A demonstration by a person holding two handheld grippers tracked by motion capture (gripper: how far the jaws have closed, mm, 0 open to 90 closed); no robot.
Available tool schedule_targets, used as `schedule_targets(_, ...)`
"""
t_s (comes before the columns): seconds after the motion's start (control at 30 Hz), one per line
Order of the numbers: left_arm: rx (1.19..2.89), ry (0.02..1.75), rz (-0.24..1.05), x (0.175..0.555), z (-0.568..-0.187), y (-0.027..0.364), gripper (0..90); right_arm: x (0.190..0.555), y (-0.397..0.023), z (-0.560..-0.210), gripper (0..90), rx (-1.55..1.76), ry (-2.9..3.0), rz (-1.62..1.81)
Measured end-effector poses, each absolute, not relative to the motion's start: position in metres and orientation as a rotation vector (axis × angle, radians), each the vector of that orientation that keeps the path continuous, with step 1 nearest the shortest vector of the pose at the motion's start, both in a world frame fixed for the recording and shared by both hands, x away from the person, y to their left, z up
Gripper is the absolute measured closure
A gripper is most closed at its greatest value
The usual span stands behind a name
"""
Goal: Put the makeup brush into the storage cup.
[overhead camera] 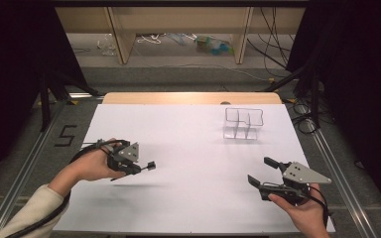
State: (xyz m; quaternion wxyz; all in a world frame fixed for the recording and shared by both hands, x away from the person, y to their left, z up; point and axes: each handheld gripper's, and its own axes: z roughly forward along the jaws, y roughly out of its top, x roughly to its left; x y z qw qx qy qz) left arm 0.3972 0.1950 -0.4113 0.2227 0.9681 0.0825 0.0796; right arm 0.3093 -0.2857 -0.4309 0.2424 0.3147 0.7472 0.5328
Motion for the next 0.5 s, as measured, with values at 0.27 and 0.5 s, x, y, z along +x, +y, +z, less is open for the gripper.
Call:
schedule_targets(0.27,2.541,0.295,0.267,0.3928,-0.41,0.2007,86.2,0.3083,-0.2856,-0.4304,19.6,0.877,2.063,1.449)
schedule_targets(0.5,2.421,0.328,0.317,0.39,-0.41,0.2032,86.2,0.3083,-0.2854,-0.4305,19.6,0.877,2.062,1.45)
